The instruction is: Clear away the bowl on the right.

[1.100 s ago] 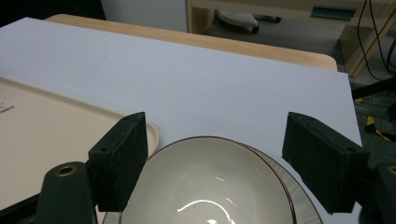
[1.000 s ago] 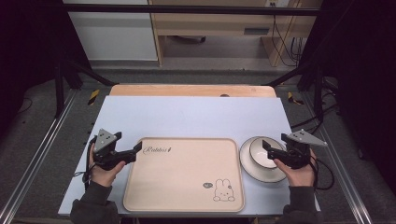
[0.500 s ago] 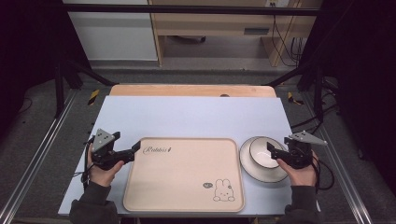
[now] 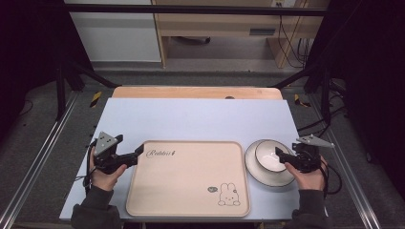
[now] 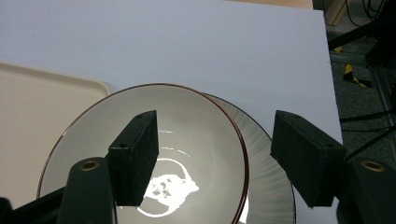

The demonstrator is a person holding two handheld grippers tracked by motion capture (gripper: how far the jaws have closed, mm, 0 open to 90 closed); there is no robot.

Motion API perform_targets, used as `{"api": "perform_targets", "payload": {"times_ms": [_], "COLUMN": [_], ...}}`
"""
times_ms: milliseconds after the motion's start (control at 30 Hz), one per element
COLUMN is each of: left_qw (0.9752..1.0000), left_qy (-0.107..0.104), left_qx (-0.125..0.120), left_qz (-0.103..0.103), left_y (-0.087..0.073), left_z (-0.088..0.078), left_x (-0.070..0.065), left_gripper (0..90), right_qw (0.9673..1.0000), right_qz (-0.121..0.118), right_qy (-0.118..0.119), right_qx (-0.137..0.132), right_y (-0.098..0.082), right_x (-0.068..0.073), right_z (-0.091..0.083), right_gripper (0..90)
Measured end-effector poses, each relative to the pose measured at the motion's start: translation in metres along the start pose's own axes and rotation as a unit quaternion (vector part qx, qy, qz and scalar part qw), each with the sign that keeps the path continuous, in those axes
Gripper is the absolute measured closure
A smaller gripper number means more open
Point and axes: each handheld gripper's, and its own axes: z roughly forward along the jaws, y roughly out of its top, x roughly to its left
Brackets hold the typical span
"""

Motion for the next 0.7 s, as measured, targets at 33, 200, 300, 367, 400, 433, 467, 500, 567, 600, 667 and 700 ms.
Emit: {"api": "perform_targets", "payload": {"times_ms": [33,200,300,367,400,433,467,500,567,600,667,700], "left_qw": [1.0,1.0,1.0,1.0,1.0,1.0,1.0,1.0,1.0,1.0,1.0,1.0], "left_qy": [0.0,0.0,-0.001,-0.001,-0.001,-0.001,-0.001,-0.001,-0.001,0.0,-0.001,-0.001], "left_qx": [0.0,0.003,0.002,0.002,0.002,0.002,0.002,0.002,0.003,0.003,0.004,0.004], "left_qz": [0.0,0.001,0.002,0.002,0.002,0.001,0.001,0.001,0.001,0.002,0.002,0.003], "left_y": [0.0,-0.0007,-0.0006,-0.0006,-0.0007,-0.0007,-0.0008,-0.0008,-0.001,-0.0011,-0.0011,-0.0011], "left_z": [-0.0001,0.0014,0.0017,0.0016,0.0016,0.0016,0.0015,0.0015,0.0018,0.0021,0.0023,0.0025], "left_x": [0.0001,-0.0005,-0.0018,-0.0017,-0.0014,-0.0011,-0.0009,-0.0008,-0.0009,-0.001,-0.0013,-0.0016], "left_gripper": [13.1,13.2,13.2,13.2,13.2,13.2,13.2,13.3,13.3,13.3,13.3,13.3], "right_qw": [1.0,0.9999,0.9997,0.9994,0.9993,0.9992,0.9992,0.9989,0.9985,0.9985,0.998,0.9979], "right_qz": [0.0,0.006,0.008,0.014,0.016,0.017,0.014,0.021,0.026,0.024,0.028,0.028], "right_qy": [-0.002,-0.005,-0.007,-0.01,-0.009,-0.01,-0.009,-0.009,-0.009,-0.007,-0.009,-0.009], "right_qx": [0.003,0.015,0.024,0.03,0.033,0.035,0.038,0.041,0.048,0.048,0.055,0.057], "right_y": [-0.0002,-0.002,-0.0033,-0.0038,-0.0041,-0.0044,-0.0047,-0.0048,-0.0051,-0.0055,-0.0059,-0.0062], "right_x": [-0.0004,-0.0021,-0.0036,-0.004,-0.0043,-0.0049,-0.0062,-0.0057,-0.0057,-0.0066,-0.0067,-0.0069], "right_z": [0.0006,0.0037,0.0054,0.006,0.0063,0.0069,0.0073,0.0075,0.0083,0.0089,0.01,0.0106], "right_gripper": [32.9,34.4,36.2,38.2,39.0,40.1,41.2,42.0,43.6,44.3,45.6,46.2]}}
